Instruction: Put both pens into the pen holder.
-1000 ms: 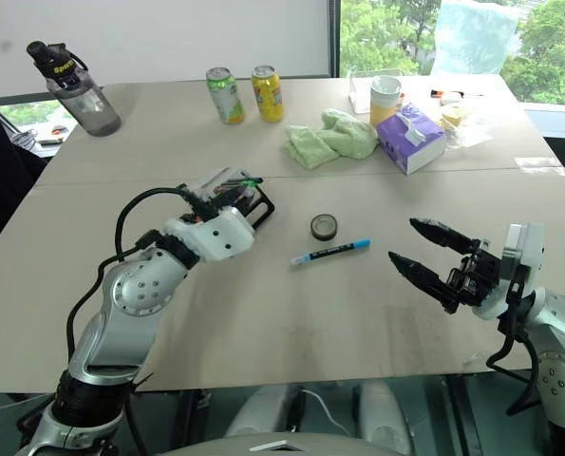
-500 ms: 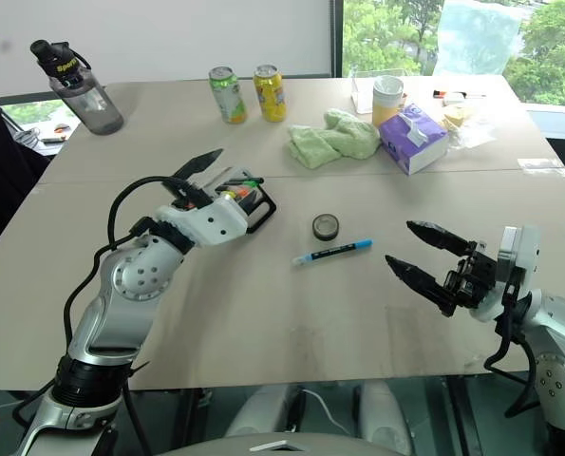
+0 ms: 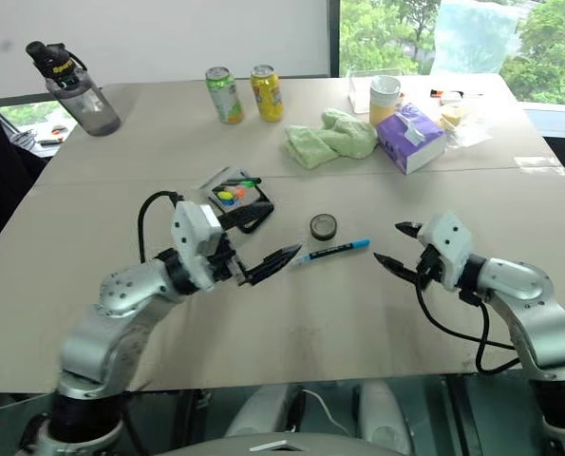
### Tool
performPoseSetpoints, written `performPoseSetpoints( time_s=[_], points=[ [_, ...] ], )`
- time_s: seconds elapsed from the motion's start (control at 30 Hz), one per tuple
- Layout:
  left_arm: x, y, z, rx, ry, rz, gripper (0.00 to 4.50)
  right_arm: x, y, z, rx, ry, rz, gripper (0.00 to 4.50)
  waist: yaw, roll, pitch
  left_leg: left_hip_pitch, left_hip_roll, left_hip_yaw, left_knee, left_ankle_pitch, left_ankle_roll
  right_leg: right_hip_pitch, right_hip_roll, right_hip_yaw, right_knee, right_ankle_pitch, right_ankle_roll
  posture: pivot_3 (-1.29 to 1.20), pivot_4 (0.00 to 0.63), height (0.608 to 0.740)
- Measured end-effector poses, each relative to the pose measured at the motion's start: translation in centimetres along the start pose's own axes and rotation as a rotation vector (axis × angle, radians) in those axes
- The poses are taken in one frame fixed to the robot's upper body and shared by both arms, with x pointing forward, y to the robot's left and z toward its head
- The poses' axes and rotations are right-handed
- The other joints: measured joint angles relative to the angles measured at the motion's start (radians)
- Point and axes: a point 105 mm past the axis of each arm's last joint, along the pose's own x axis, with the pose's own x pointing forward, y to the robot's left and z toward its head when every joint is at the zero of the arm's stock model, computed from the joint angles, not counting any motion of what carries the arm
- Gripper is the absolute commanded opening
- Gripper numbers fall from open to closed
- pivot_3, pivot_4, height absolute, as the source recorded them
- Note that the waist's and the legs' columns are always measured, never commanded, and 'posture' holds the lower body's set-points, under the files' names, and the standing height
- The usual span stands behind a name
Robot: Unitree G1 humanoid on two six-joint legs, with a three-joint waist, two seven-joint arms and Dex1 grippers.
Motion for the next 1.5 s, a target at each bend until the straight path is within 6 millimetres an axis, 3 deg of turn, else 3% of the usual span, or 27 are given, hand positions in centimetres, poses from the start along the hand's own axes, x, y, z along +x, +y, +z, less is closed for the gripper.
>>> performPoseSetpoints(
  time_s=[0.27, 0.5, 0.6, 0.7, 0.97, 1.1, 1.23, 1.37, 1.5],
  points=[
    [-7.3, 0.9, 0.5, -0.11, 0.248, -0.147, 4.44, 3.2, -0.9, 0.1, -0.12, 0.065, 0.139, 3.61, -0.011, 0.002, 0.003, 0.0, 0.0, 0.001, -0.001, 0.0, 0.0, -0.001, 0.0, 0.0, 0.0, 0.0, 0.0, 0.0, 0.15, 0.74],
    [-9.5, 0.2, 0.2, -0.082, 0.418, -0.222, 4.44, 6.2, -0.7, 0.4, -0.149, 0.06, 0.228, 3.61, -0.005, 0.003, 0.005, -0.001, 0.0, 0.001, -0.001, 0.0, 0.0, -0.003, 0.0, 0.001, -0.001, 0.0, 0.0, 0.0, 0.15, 0.74],
    [-9.4, 0.5, 0.2, -0.052, 0.422, -0.209, 4.44, 7.3, 0.1, 0.4, -0.154, 0.052, 0.269, 3.61, -0.004, 0.004, 0.005, -0.002, 0.0, 0.0, -0.002, 0.0, 0.0, -0.003, -0.001, 0.001, -0.001, 0.0, 0.0, 0.0, 0.15, 0.74],
    [-9.4, 0.6, 0.3, -0.037, 0.42, -0.197, 4.44, 7.2, 0.5, -1.0, -0.142, 0.121, 0.311, 3.61, -0.002, 0.004, 0.005, -0.003, -0.001, 0.001, -0.002, 0.0, 0.0, -0.005, -0.001, 0.001, -0.001, 0.0, 0.0, 0.0, 0.15, 0.74],
    [-9.0, 0.8, 0.5, -0.008, 0.415, -0.18, 4.5, 5.9, 1.1, -2.0, -0.156, 0.209, 0.373, 0.11, 0.008, 0.004, 0.005, -0.003, -0.001, 0.0, -0.001, 0.0, 0.0, -0.004, -0.003, 0.0, -0.001, 0.0, 0.0, 0.0, 0.15, 0.74],
    [-8.3, 0.9, 0.6, -0.005, 0.386, -0.186, 4.5, 4.8, 0.8, -2.2, -0.136, 0.217, 0.342, 0.01, 0.018, 0.004, 0.005, -0.003, -0.002, -0.001, -0.001, 0.0, 0.0, -0.004, -0.003, 0.0, -0.001, 0.0, 0.0, 0.0, 0.15, 0.74],
    [-7.0, 2.3, 1.0, -0.039, 0.248, -0.111, 4.5, 3.7, 0.0, -2.2, -0.056, 0.168, 0.24, 0.01, 0.024, 0.004, 0.005, -0.004, -0.001, -0.001, -0.001, 0.0, 0.0, -0.005, -0.002, 0.0, 0.0, 0.0, 0.0, 0.0, 0.15, 0.74],
    [-5.3, 4.0, 1.9, -0.174, 0.018, -0.005, 4.5, 3.2, 0.1, 0.9, -0.038, -0.022, 0.182, 0.01, 0.014, 0.003, 0.005, -0.004, -0.001, -0.001, 0.0, 0.0, 0.0, -0.006, -0.002, 0.0, 0.001, 0.0, 0.0, 0.0, 0.15, 0.74],
    [-2.4, 4.1, 3.3, -0.489, -0.308, 0.023, 4.5, 3.6, 1.1, 4.6, 0.022, -0.212, 0.141, 0.01, -0.002, 0.001, 0.004, -0.004, -0.001, -0.001, 0.001, 0.0, 0.0, -0.005, -0.002, 0.0, 0.001, 0.0, 0.0, 0.0, 0.15, 0.74]
  ],
)
